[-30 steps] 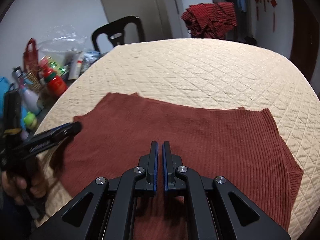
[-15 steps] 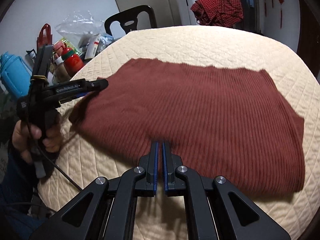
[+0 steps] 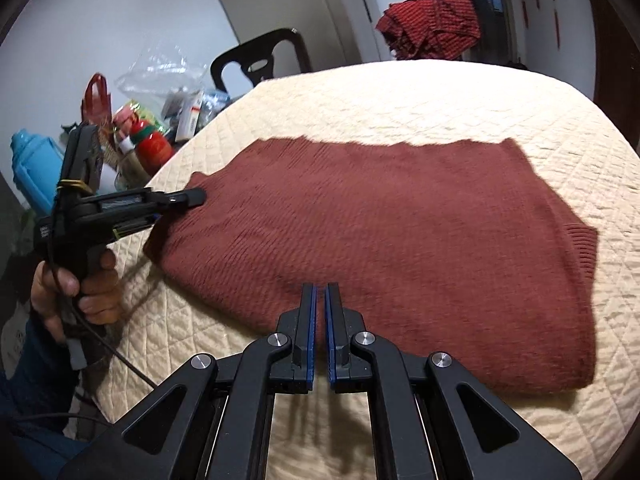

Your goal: Fold small clothes

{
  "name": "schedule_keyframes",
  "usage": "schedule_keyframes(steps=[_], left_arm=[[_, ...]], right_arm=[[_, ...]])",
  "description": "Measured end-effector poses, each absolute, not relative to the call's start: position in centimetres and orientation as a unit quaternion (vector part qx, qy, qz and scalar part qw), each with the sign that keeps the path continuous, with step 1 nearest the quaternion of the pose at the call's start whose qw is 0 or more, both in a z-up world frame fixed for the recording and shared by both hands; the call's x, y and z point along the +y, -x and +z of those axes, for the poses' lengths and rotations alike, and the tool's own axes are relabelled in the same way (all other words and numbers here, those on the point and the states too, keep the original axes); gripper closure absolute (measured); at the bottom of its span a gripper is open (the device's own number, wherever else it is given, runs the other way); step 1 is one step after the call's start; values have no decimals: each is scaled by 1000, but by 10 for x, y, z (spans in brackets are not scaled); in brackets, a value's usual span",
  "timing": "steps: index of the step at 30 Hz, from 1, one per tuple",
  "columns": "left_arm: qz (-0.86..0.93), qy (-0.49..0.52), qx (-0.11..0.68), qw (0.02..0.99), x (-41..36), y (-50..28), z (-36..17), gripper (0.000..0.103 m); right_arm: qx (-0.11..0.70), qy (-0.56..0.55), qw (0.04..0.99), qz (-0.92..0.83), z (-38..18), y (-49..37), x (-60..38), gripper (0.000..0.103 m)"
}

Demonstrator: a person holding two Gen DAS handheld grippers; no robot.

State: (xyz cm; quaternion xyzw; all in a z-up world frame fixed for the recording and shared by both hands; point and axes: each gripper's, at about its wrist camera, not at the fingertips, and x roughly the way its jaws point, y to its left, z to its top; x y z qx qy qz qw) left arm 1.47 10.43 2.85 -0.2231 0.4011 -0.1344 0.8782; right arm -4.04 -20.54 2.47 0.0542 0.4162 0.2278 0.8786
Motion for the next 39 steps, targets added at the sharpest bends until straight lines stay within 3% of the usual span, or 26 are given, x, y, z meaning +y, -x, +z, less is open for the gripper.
schedule_keyframes(steps=[11,16,21,22,23,25,32,39], left_arm=[[-265,196,359,873,-8,-26,104,86],[-325,164,411,836,-88,-47,73,86],[-352,162,476,789,-121,-56,37,85],[-359,162,470,790,-121,-53,41,82],[-362,160,458,796,-119,-45,47,80],[-360,157,419,818,-108,-37,66,71],[-261,125,367,884,-45,-27,81,70],[-239,139,385,881,-21,-17,49,70]], right_arm=[[383,-103,903,167,36,45,-276,99],[384,-133,901,151,32,51,-300,99],[390,-167,892,156,26,54,-316,98],[388,-180,889,165,26,54,-319,91],[385,-196,884,176,26,54,-322,74],[377,-240,870,208,26,52,-328,51],[390,-337,804,296,18,27,-326,51],[436,-316,796,278,14,-12,-309,51]])
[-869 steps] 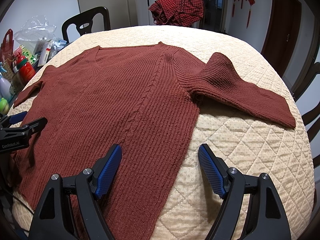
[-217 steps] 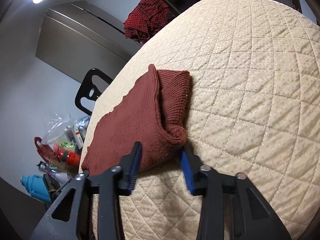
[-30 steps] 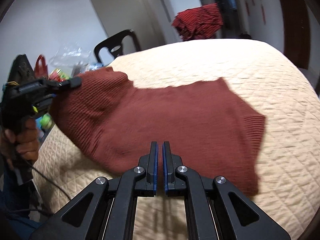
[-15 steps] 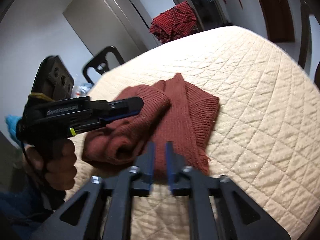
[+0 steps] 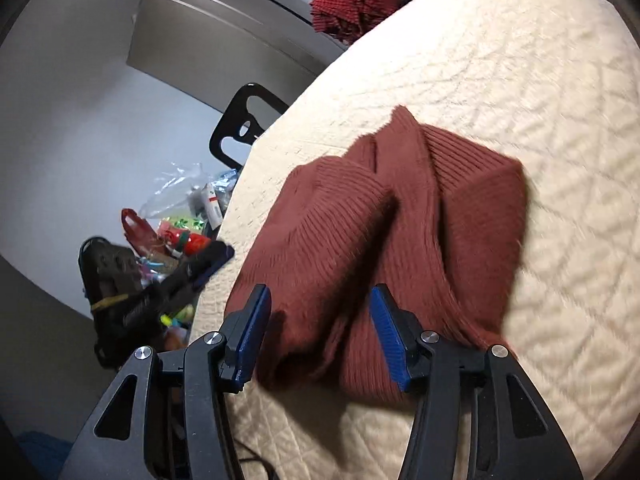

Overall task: Fold small clothes
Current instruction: 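Press the folded bundle with the right tool while the left tool releases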

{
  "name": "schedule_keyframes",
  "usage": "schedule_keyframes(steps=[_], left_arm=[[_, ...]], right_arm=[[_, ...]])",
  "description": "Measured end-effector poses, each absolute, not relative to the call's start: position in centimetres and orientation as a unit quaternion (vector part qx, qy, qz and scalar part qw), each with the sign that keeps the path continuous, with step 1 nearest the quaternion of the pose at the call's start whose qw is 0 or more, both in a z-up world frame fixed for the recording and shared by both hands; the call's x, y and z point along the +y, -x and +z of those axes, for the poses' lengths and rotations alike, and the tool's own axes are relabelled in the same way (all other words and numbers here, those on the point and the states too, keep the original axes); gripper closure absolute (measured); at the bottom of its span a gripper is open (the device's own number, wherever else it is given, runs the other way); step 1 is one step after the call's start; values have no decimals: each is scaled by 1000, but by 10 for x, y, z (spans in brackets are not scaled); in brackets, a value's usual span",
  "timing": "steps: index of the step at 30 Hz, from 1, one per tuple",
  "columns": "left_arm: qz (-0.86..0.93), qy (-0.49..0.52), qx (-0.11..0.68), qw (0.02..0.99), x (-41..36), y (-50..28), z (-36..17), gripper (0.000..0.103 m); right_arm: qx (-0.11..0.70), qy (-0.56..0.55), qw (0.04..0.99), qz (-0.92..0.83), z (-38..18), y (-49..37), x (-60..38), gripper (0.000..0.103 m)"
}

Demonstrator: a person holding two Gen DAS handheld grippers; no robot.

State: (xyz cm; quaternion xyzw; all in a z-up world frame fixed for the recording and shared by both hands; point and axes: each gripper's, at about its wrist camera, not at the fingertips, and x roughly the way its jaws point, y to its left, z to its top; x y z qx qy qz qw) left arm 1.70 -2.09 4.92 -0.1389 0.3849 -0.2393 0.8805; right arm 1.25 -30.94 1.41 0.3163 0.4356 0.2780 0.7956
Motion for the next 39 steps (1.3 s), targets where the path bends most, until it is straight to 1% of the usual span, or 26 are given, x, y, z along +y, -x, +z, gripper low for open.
schedule_keyframes(steps=[7,12,13,14,17,20,26,30,32,36,39], left_arm=[[-254,112,375,885,-33,-9,40,70],[-253,105,375,885,-35,-10,35,70],[-253,105,375,885,-36,-10,34,70],[-253,104,375,886,-36,-10,33,70],[-252,99,374,887,-38,-10,33,70],[-257,95,372,887,-41,-9,37,70],[-287,82,359,884,-61,-7,50,70],[-302,63,373,875,-77,-8,40,70],[-300,53,372,877,-79,-6,38,70],[-299,54,375,876,-75,-3,44,70],[-296,53,362,882,-69,1,53,70]], right_arm=[[460,-252,813,253,16,-22,-284,51],[473,-254,811,231,14,-30,-281,54],[477,-248,812,228,13,-31,-281,62],[482,-240,811,228,12,-32,-277,75],[480,-231,814,232,13,-32,-275,83],[465,-227,824,232,21,-28,-283,85],[434,-211,850,211,38,-19,-314,85],[461,-205,839,202,17,-21,-330,85],[458,-219,836,206,14,-17,-335,82],[435,-196,859,188,33,-3,-336,81],[404,-178,877,188,53,12,-334,81]])
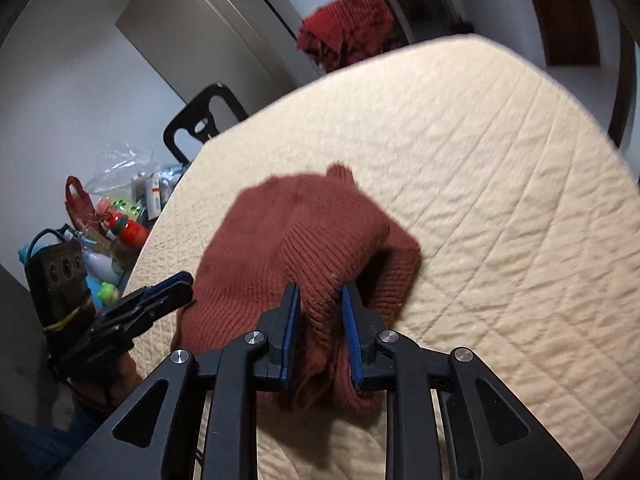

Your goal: Fold small clothes

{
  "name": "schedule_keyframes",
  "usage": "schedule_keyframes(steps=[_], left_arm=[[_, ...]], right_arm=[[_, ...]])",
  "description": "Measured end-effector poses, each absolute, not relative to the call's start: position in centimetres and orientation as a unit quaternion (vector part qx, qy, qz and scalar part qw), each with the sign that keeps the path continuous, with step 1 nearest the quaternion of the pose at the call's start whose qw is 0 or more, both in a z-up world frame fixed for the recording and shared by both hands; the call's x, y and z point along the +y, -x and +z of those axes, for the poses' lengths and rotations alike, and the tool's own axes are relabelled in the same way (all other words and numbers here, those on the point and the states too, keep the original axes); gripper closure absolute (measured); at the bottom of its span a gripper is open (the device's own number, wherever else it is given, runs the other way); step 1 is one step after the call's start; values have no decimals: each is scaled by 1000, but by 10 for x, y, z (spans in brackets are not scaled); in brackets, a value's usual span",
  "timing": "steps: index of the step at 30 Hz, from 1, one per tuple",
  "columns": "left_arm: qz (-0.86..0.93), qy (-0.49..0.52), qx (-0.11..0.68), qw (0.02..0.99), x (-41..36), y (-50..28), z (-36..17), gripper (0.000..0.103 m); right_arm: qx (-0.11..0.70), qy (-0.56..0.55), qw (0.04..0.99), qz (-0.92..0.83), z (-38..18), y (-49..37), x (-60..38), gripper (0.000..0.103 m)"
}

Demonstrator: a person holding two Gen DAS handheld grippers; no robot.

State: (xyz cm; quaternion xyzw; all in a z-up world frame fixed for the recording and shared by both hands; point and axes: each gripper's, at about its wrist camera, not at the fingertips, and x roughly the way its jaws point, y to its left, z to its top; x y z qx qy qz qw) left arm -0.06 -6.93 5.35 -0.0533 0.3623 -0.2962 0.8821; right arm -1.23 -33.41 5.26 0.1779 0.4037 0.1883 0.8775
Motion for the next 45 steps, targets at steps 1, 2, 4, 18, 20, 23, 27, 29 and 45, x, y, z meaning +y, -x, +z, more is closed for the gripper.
schedule_keyframes(steps=[1,2,4,18,20,23,27,29,45], left_arm=[[-297,53,361,882,-70,1,55,70],[-299,53,360,882,-71,2,55,70],[-304,46,367,878,-75,3,52,70],[-293,27,354,888,-82,-6,61,70],[-291,28,348,891,-86,-17,61,70],[-280,21,370,885,-95,-30,43,70],[-276,8,361,890,-96,-22,34,70],[-276,13,366,889,-96,-23,39,70],[-216,-8,384,898,-106,-58,34,70]], right_arm=[[394,-174,881,197,57,17,-331,81],[387,-167,882,211,62,24,-324,81],[389,-144,881,227,60,29,-312,81],[378,-108,897,203,50,30,-314,98],[370,-126,899,199,48,18,-317,98],[401,-133,890,170,25,-1,-321,99],[395,-162,887,177,21,3,-334,101],[395,-157,888,173,27,2,-332,100],[395,-128,899,141,32,-34,-332,90]])
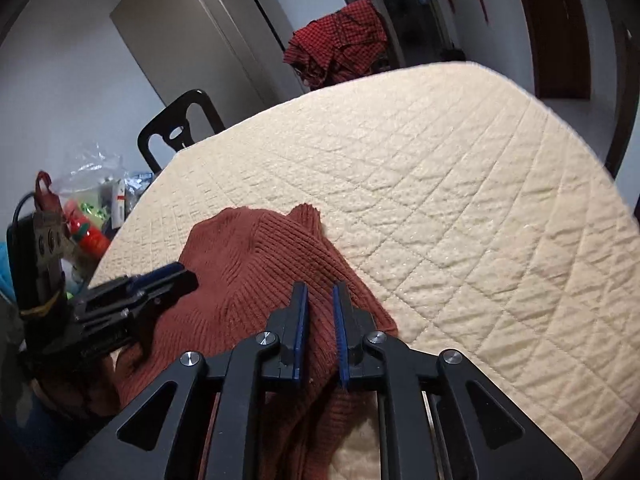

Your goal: Fold small clothes

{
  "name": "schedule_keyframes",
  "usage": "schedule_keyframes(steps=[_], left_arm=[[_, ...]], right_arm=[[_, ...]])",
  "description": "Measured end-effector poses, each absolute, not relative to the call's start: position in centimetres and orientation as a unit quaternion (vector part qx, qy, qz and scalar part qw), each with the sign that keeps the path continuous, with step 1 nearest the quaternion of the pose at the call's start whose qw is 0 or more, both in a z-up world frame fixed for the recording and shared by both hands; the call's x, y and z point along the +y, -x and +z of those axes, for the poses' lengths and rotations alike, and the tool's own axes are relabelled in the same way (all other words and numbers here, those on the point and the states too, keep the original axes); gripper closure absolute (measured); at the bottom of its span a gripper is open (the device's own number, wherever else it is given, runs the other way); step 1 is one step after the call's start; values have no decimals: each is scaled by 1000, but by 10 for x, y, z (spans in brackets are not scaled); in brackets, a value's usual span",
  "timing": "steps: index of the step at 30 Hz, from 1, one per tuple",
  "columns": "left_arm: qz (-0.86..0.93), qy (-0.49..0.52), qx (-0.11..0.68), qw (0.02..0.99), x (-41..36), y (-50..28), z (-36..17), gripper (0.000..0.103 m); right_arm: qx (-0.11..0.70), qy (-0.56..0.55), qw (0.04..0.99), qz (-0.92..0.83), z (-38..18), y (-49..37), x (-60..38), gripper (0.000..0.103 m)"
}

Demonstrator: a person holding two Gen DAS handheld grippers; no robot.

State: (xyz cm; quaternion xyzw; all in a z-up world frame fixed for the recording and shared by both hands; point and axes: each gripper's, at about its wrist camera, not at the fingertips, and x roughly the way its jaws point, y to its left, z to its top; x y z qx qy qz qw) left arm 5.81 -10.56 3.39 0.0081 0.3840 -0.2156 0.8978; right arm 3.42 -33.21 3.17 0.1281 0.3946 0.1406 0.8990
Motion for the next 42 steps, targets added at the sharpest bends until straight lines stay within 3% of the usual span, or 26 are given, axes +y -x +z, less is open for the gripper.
schedule_keyframes(steps=[19,30,42], left_arm=[[-231,-30,350,908,-90,-1,64,70],[-245,-38,369,896,-88,30,44,70],[-247,-38,366,896,-89,28,42,70]], right_arm=[[362,-48,913,180,51,44,-292,90],[395,-45,904,158,23,52,-300,94],[395,-57,902,164,30,52,-307,94]])
